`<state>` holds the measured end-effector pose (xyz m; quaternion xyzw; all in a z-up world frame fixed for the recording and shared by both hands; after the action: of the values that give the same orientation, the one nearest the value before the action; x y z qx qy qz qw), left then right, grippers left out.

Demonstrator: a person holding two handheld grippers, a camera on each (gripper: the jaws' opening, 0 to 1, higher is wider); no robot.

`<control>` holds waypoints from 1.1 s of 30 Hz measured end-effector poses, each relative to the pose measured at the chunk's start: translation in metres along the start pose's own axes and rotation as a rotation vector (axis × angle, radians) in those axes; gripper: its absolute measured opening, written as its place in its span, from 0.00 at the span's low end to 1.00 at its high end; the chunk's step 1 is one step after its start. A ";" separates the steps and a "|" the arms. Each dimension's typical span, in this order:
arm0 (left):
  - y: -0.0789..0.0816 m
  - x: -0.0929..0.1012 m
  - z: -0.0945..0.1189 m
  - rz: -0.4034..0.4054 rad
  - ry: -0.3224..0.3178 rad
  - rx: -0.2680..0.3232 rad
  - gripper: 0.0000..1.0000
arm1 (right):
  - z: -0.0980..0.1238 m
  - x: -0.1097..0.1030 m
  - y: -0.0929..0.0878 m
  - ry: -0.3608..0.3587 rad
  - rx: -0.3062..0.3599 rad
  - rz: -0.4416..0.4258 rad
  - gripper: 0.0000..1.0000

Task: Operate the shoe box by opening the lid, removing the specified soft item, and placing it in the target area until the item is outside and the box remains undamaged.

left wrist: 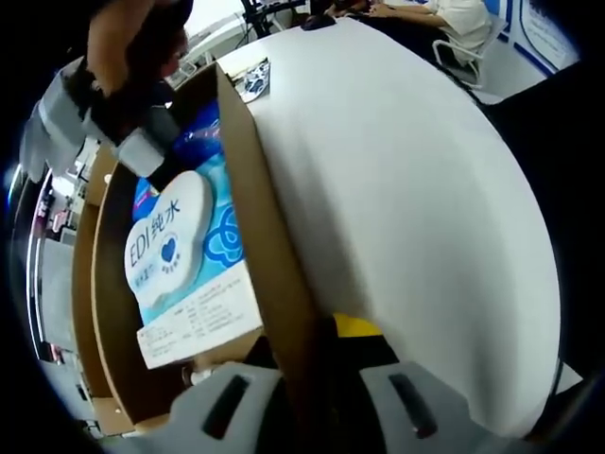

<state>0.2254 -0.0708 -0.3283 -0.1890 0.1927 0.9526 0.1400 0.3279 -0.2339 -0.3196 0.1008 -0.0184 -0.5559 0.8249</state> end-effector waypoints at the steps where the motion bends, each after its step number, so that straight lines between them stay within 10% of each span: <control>1: 0.000 0.000 0.000 0.000 0.001 -0.001 0.07 | 0.000 -0.001 0.000 -0.011 0.006 0.005 0.65; 9: -0.001 0.000 0.003 -0.002 -0.006 -0.003 0.06 | 0.004 -0.007 0.004 -0.028 0.016 0.111 0.60; 20: -0.002 -0.001 0.002 -0.018 -0.015 -0.001 0.07 | 0.000 -0.005 0.006 0.007 -0.049 0.029 0.63; 25: 0.003 -0.003 -0.002 -0.002 0.001 0.001 0.07 | -0.002 0.003 0.006 -0.004 0.033 0.048 0.64; 33: 0.003 0.003 0.001 -0.005 0.011 -0.004 0.07 | -0.008 0.002 0.003 -0.090 -0.116 -0.009 0.65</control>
<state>0.2219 -0.0722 -0.3276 -0.1952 0.1913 0.9516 0.1408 0.3322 -0.2331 -0.3269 0.0278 -0.0228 -0.5636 0.8253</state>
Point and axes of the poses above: the point that each gripper's makers call its tool centre point, and the gripper's own axes: z roughly backward along the fingers, x roughly to its right, y roughly out of its top, the point moved 1 cm from there along z, roughly backward along the fingers, and after that the axes turned 13 degrees about y, right-handed, at the moved point
